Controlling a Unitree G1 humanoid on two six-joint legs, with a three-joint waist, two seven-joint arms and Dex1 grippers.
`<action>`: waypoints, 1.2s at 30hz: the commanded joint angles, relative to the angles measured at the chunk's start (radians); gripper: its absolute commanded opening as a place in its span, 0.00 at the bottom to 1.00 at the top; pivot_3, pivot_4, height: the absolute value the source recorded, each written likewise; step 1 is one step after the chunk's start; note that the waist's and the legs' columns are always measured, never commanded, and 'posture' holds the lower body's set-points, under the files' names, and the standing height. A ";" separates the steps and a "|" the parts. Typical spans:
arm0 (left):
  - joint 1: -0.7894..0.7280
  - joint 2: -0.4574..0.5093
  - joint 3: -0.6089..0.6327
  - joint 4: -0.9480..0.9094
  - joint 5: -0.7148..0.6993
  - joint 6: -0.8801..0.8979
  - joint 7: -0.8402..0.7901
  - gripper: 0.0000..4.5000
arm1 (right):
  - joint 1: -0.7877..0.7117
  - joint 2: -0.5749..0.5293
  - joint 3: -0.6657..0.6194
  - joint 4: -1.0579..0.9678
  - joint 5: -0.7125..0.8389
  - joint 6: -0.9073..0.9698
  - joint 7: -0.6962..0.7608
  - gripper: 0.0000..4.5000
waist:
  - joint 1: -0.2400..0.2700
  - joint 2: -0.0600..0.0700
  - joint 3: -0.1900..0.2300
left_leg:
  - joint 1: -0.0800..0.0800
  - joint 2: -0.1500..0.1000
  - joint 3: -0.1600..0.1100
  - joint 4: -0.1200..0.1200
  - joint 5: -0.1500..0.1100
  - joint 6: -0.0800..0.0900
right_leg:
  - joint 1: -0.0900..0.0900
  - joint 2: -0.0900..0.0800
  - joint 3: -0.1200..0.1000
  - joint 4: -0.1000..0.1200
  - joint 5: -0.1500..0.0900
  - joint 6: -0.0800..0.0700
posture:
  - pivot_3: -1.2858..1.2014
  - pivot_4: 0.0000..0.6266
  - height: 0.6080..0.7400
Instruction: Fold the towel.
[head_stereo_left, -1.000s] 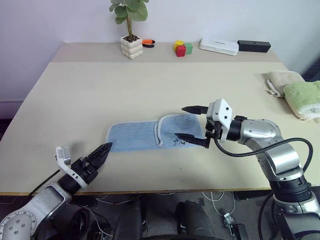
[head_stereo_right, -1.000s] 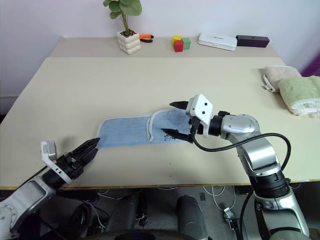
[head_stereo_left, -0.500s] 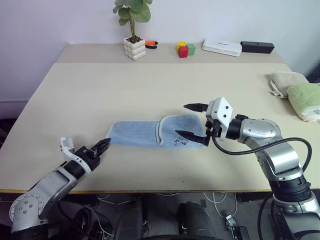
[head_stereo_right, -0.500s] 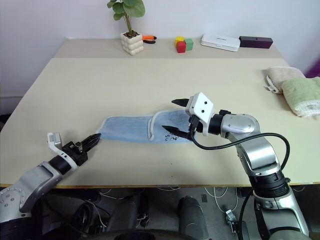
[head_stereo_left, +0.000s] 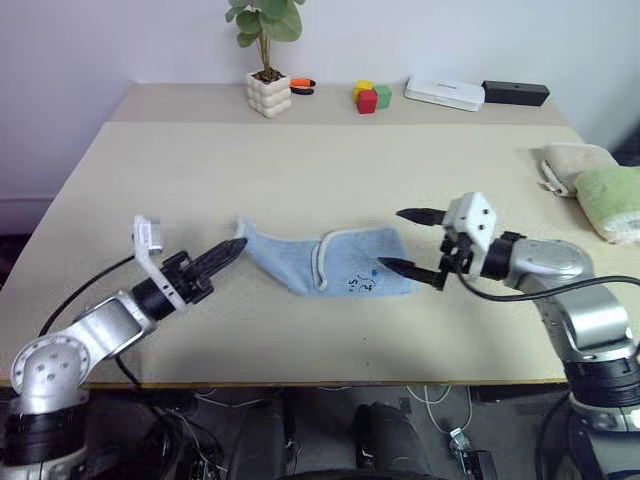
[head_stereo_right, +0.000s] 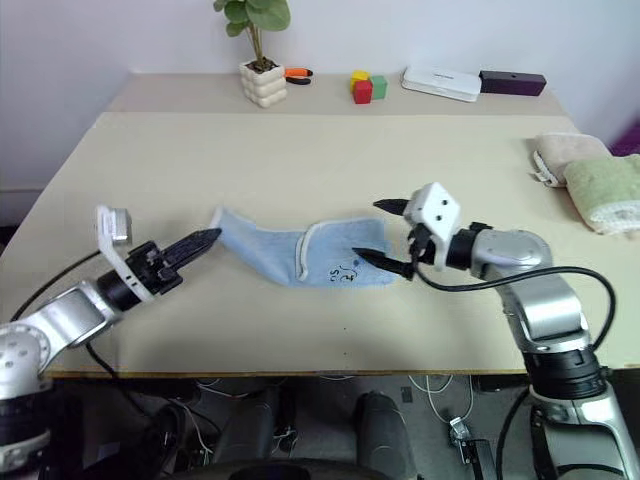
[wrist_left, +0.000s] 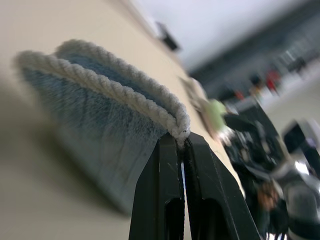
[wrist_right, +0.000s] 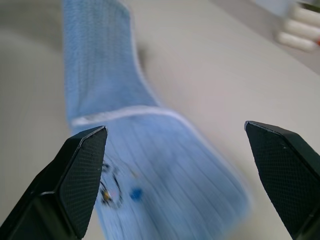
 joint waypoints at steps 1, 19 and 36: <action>-0.144 -0.040 -0.137 0.026 0.195 -0.069 -0.176 0.02 | 0.020 -0.045 -0.071 0.017 0.011 -0.031 0.023 1.00 | 0.002 -0.001 0.001 | 0.000 0.000 0.000 0.000 0.000 0.000 | 0.000 0.001 0.000 -0.001 0.000 0.000 | 0.52 0.24 0.96; -0.546 -0.478 -0.582 0.577 0.880 -0.346 -0.537 0.02 | 0.133 -0.097 -0.229 -0.031 -0.004 -0.049 -0.084 1.00 | 0.003 -0.003 0.003 | 0.000 0.002 -0.001 0.001 0.000 0.000 | 0.003 0.006 -0.001 -0.004 0.003 0.006 | 0.52 0.24 0.96; -0.576 -0.619 -0.568 0.753 1.065 -0.372 -0.620 0.33 | 0.165 -0.106 -0.243 -0.085 -0.013 -0.046 -0.149 1.00 | 0.003 -0.003 0.003 | -0.001 0.002 -0.005 0.001 0.000 0.000 | 0.003 0.006 -0.001 -0.004 0.002 0.005 | 0.52 0.24 0.96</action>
